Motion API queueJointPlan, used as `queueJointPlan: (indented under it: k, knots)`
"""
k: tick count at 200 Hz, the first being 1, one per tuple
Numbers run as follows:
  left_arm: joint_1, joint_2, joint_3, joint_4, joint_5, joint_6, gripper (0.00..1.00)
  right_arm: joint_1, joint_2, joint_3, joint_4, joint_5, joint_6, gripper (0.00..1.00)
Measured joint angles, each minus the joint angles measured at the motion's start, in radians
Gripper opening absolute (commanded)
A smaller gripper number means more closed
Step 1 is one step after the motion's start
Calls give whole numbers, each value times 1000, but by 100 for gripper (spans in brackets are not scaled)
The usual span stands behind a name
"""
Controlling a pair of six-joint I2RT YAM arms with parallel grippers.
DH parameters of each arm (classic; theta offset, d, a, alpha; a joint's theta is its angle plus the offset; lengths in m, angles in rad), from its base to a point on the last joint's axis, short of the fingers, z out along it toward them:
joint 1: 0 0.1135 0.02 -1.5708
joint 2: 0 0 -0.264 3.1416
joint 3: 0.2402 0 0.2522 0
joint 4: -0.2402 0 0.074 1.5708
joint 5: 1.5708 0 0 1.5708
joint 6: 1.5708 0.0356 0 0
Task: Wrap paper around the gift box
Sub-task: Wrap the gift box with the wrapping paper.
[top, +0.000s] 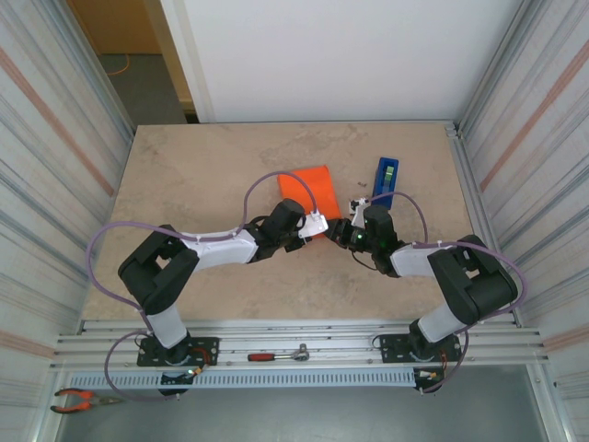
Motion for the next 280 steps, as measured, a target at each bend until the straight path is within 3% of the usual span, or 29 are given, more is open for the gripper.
queueJointPlan:
  k: [280]
  knots:
    - [0,0,0,0,0,-2,43,0,0,-10,2,-1,23,25]
